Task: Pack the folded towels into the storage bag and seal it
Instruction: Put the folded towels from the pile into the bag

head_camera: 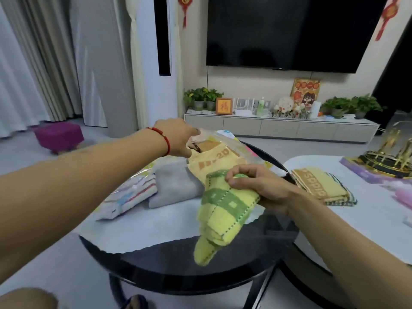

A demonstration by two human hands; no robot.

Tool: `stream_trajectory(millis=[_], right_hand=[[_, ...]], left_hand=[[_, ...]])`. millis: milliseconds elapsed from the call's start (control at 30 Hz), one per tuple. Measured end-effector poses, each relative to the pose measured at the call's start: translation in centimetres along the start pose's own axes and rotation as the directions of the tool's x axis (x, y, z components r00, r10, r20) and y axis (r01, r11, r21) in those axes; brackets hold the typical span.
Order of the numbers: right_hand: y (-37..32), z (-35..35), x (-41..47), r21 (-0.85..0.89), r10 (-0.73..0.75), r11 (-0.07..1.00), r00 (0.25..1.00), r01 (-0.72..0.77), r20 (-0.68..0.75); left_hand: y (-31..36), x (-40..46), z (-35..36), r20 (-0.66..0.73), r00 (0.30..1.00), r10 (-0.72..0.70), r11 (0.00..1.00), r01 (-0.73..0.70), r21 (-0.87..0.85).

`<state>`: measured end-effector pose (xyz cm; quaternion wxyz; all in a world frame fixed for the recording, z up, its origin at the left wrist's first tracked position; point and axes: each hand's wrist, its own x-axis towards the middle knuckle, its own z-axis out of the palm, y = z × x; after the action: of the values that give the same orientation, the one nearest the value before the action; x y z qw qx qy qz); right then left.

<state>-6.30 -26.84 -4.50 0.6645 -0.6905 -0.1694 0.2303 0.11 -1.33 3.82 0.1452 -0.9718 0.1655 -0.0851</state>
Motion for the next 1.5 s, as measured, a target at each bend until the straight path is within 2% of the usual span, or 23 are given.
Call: stream_trajectory(millis=[100,200,267,300,333,400,467,600,800,967,1033,1167,1267,1367,1500], right_hand=[[0.3,4.7,6.9,0.094,-0.089,0.991,0.995,0.093,-0.044],[0.5,8.3,13.2,0.265,-0.21,0.915,0.921,0.303,-0.328],[2.4,9.5,15.9,0.152,-0.225,0.924,0.819,0.351,-0.528],[3.9,9.9,16.8,0.042,-0.207,0.958,0.787,0.283,-0.582],[5.7,10.3,17.1,-0.032,-0.156,0.985,0.787,0.171,-0.596],[8.9,11.0,17.2,-0.036,-0.022,0.999,0.84,0.003,-0.543],[10.6,11.0,17.1,0.006,0.019,1.0,0.868,-0.019,-0.495],[10.0,10.0,17.0,0.002,0.048,0.999,0.872,-0.054,-0.488],[8.4,8.9,13.5,-0.366,-0.105,0.928,0.898,-0.066,-0.428],[6.9,3.5,5.4,-0.403,-0.17,0.915,0.929,0.026,-0.327],[6.6,0.1,1.1,-0.409,-0.186,0.912,0.916,0.026,-0.356],[7.5,-7.6,-5.8,-0.413,-0.243,0.91,0.777,-0.025,-0.581],[9.3,-14.2,-7.3,-0.399,-0.195,0.891,0.613,-0.215,-0.766],[11.8,-20.6,-7.1,-0.439,-0.172,0.751,0.496,-0.493,-0.851],[13.8,-26.9,-5.1,-0.46,-0.19,0.578,0.437,-0.674,-0.879]], left_hand=[[-1.6,0.4,-1.9,-0.041,0.999,-0.027,1.0,0.026,-0.015],[-2.2,0.9,-3.4,-0.065,0.997,-0.046,0.999,0.045,-0.023],[-2.4,0.9,-4.0,-0.092,0.994,-0.052,0.998,0.048,-0.051],[-2.4,0.9,-4.0,-0.1,0.994,-0.051,0.997,0.046,-0.061],[-2.3,0.8,-4.0,-0.102,0.994,-0.044,0.997,0.037,-0.066],[-1.8,0.5,-3.3,-0.104,0.994,-0.026,0.997,0.019,-0.072],[-1.4,0.4,-2.5,-0.124,0.992,-0.018,0.996,0.008,-0.083],[-1.1,0.5,-1.7,-0.167,0.986,-0.013,0.994,-0.005,-0.111],[-0.5,0.1,-0.7,-0.178,0.983,0.033,0.992,-0.054,-0.112],[2.6,0.8,0.2,-0.227,0.955,0.191,0.981,-0.196,0.0],[4.6,1.7,0.4,-0.239,0.934,0.266,0.964,-0.263,0.045],[9.6,3.6,1.1,-0.219,0.898,0.381,0.924,-0.371,0.087],[12.9,4.9,1.5,-0.191,0.898,0.397,0.918,-0.39,0.075],[15.5,6.4,1.6,-0.181,0.885,0.428,0.904,-0.42,0.084],[17.1,8.8,1.8,-0.165,0.864,0.475,0.88,-0.468,0.082]])
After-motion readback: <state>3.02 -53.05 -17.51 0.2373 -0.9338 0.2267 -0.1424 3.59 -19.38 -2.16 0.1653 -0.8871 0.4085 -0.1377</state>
